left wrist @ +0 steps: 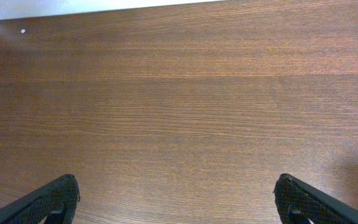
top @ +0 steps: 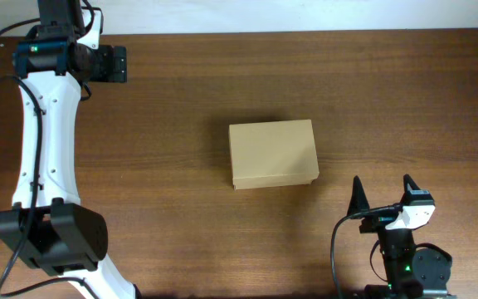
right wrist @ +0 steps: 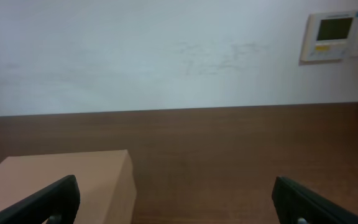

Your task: Pack container

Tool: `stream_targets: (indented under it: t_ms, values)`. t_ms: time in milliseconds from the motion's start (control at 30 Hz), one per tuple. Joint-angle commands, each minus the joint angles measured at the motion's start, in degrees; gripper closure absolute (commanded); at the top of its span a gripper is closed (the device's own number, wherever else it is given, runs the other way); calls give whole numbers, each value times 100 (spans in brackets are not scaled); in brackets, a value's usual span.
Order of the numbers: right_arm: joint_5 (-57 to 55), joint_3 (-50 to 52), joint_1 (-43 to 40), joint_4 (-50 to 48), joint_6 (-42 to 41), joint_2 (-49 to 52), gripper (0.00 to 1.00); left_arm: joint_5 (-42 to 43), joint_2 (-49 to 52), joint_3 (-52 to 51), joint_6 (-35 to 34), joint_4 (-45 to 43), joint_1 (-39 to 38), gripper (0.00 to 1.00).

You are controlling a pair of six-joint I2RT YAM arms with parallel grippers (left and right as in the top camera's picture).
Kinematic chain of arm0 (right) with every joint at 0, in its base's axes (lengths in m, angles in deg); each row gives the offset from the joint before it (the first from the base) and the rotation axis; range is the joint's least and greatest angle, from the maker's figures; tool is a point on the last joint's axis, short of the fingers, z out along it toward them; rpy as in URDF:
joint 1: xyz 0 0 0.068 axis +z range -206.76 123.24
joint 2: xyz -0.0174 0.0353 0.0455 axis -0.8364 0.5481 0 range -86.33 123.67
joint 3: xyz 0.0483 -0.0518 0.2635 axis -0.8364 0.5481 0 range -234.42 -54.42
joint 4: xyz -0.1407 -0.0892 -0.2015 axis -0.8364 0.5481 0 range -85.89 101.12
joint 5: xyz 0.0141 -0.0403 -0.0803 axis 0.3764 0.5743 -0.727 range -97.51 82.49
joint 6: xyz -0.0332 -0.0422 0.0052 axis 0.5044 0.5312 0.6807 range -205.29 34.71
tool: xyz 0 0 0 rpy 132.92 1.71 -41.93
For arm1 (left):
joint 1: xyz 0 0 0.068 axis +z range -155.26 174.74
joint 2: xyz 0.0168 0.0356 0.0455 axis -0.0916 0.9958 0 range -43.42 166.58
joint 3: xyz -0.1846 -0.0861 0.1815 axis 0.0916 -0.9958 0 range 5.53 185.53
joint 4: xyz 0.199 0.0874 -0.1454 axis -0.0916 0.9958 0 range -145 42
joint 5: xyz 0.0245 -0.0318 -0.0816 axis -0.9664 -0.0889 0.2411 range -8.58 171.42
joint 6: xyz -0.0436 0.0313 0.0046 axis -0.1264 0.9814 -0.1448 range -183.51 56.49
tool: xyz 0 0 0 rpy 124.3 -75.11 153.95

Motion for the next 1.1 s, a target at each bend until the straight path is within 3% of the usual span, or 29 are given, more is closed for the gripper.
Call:
stream_targets:
  t_ms: [0, 1067]
  values:
    - [-240, 201, -33, -28, 17, -68, 1, 22, -24, 79, 9, 7, 9, 0]
    - [-236, 691, -33, 13, 15, -66, 0, 22, -24, 79, 9, 7, 9, 0]
